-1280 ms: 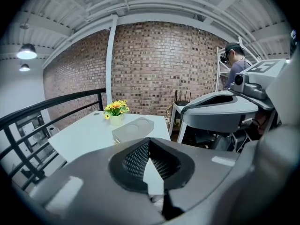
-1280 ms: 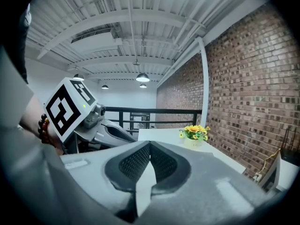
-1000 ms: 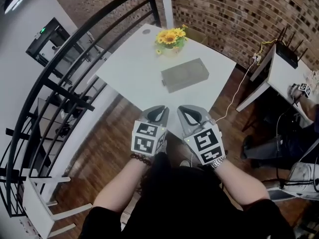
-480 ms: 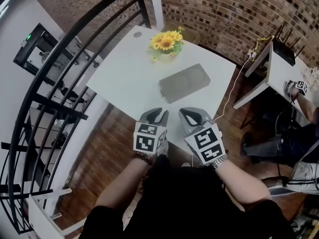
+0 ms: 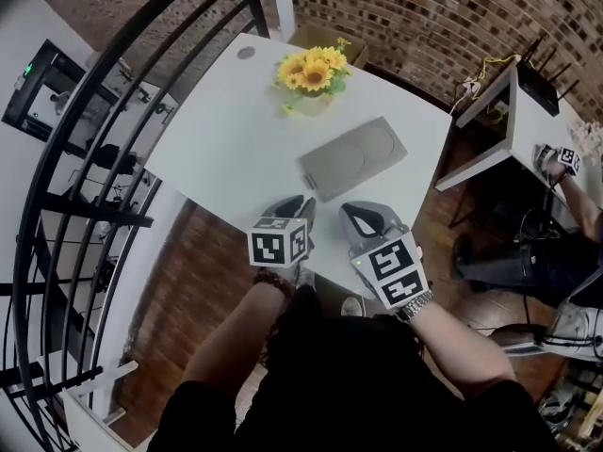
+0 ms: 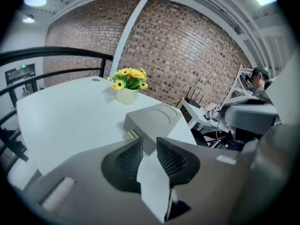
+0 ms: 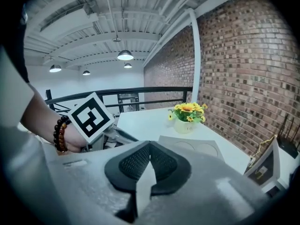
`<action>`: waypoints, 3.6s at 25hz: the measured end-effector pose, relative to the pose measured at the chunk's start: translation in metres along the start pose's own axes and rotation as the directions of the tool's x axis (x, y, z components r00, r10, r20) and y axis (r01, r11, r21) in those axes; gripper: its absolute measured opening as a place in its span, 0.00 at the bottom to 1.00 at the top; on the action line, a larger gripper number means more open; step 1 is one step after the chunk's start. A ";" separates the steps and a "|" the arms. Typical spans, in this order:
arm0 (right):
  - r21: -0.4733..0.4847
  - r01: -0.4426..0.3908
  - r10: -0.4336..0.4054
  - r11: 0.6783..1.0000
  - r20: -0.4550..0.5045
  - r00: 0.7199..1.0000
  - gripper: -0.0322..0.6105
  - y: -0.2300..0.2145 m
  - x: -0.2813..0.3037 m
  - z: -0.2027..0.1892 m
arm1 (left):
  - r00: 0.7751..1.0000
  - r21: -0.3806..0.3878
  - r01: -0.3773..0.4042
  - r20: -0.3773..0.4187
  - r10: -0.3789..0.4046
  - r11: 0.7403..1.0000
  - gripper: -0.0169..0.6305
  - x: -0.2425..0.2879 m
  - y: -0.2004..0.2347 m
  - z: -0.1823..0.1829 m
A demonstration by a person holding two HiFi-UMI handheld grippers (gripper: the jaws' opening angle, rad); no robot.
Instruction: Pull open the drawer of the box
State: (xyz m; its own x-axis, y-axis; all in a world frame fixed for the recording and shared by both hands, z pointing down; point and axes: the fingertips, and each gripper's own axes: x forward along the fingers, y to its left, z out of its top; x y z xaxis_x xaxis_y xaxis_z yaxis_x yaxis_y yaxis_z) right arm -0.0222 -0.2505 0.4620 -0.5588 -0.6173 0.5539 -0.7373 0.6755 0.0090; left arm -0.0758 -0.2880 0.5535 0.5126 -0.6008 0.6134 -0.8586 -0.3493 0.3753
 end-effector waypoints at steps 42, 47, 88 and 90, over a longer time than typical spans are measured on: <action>0.056 0.032 -0.028 0.998 -0.071 0.997 0.04 -0.006 0.045 -0.012 | 0.972 -0.486 0.199 -0.016 -0.236 0.851 0.10 0.052 0.046 -0.025; 0.038 0.013 -0.011 0.999 -0.062 0.998 0.04 0.004 0.045 -0.007 | 0.981 -0.494 0.160 -0.018 -0.194 0.855 0.09 0.036 0.060 -0.031; -0.085 -0.147 0.146 0.985 -0.019 0.989 0.04 0.063 0.045 0.014 | 0.986 -0.487 -0.150 -0.010 0.166 0.860 0.20 -0.063 0.154 -0.083; -0.088 -0.145 0.145 0.985 -0.015 0.989 0.04 0.061 0.041 0.012 | 0.979 -0.488 -0.182 -0.012 0.202 0.854 0.24 -0.067 0.157 -0.086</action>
State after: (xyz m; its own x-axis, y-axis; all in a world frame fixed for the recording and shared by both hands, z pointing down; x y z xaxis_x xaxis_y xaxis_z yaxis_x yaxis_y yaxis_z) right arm -0.0948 -0.2394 0.4748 -0.6536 -0.5067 0.5621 -0.6120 0.7909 0.0013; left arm -0.2444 -0.2411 0.6310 0.3285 -0.6503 0.6850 -0.8209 0.1621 0.5476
